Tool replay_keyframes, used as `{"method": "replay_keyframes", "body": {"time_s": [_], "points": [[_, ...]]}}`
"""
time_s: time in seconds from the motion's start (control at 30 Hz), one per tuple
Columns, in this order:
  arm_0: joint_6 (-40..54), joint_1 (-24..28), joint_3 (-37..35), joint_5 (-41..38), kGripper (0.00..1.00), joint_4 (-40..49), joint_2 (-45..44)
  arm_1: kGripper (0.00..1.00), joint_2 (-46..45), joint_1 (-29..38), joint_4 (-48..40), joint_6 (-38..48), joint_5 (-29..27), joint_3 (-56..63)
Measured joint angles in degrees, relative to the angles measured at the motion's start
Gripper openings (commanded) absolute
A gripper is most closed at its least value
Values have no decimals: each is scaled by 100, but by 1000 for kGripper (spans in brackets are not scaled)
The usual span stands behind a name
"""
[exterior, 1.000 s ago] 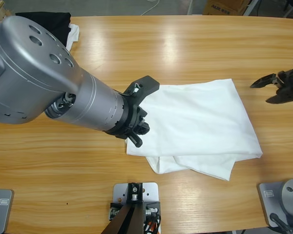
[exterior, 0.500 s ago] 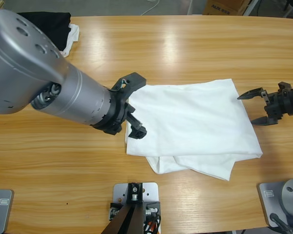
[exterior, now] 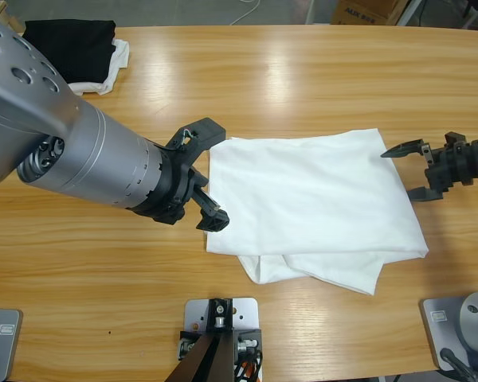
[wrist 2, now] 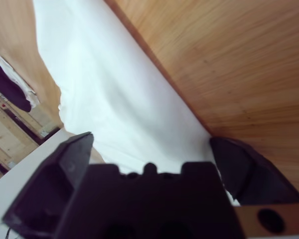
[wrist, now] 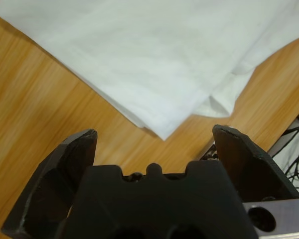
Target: Fold clothes
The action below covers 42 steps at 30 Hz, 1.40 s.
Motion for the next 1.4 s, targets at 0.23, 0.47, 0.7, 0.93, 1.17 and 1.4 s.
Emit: {"method": "replay_keyframes", "body": {"time_s": [0.23, 0.47, 0.7, 0.93, 1.17, 1.4], "points": [[0, 0, 3, 0, 904, 3, -1, 700, 188, 0, -250, -1, 316, 170], [0, 55, 29, 1, 904, 5, -61, 121, 302, 0, -363, -104, 497, 245], [1, 96, 122, 1, 904, 5, -75, 0, 437, 0, -400, -339, 671, 246], [1, 96, 183, 1, 904, 6, -75, 0, 420, 0, -724, -454, 772, 296], [1, 97, 223, 1, 904, 5, -75, 0, -1046, 103, -655, -366, -1001, 268], [1, 97, 236, 1, 904, 5, -75, 0, -2292, 867, 1000, -197, -3576, -355]]}}
